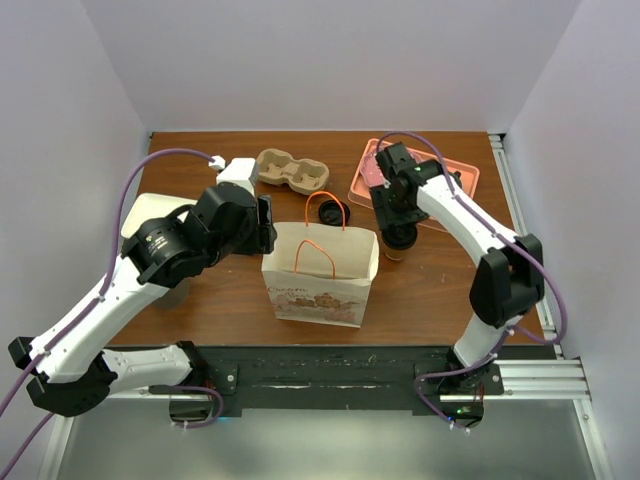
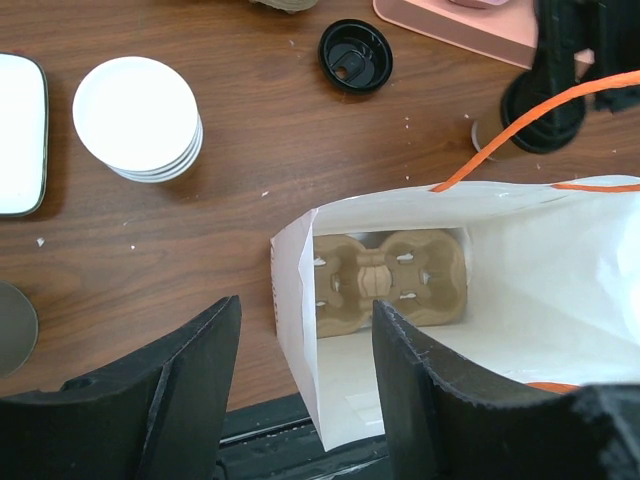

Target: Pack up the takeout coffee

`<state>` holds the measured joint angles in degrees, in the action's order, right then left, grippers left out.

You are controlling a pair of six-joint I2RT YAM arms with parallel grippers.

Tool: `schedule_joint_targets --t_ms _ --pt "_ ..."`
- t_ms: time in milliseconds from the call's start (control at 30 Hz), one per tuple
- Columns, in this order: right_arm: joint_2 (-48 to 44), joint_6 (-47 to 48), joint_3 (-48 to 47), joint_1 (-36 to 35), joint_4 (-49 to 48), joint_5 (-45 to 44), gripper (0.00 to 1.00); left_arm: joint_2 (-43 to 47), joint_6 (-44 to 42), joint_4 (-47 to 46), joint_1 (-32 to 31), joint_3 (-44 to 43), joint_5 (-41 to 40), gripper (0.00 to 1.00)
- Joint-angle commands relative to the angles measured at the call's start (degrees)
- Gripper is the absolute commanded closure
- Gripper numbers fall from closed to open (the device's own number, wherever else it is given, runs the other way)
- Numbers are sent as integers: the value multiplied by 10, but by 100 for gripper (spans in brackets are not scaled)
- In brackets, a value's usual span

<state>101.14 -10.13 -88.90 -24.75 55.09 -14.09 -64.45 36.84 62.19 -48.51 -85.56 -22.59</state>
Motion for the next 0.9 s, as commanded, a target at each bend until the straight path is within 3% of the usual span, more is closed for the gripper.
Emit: schedule_joint_targets --t_ms 0,267,633,867 --pt "-93 -36 44 4 49 -10 34 3 -13 -8 1 -15 -21 40" --pt "-223 -111 187 6 16 22 34 0 -12 -9 1 4 -15 40" --pt "-260 -156 263 5 -5 -5 33 -35 -35 -30 4 12 13 39" --pt "-271 -149 249 5 7 -7 17 -43 -46 -28 18 21 23 39"
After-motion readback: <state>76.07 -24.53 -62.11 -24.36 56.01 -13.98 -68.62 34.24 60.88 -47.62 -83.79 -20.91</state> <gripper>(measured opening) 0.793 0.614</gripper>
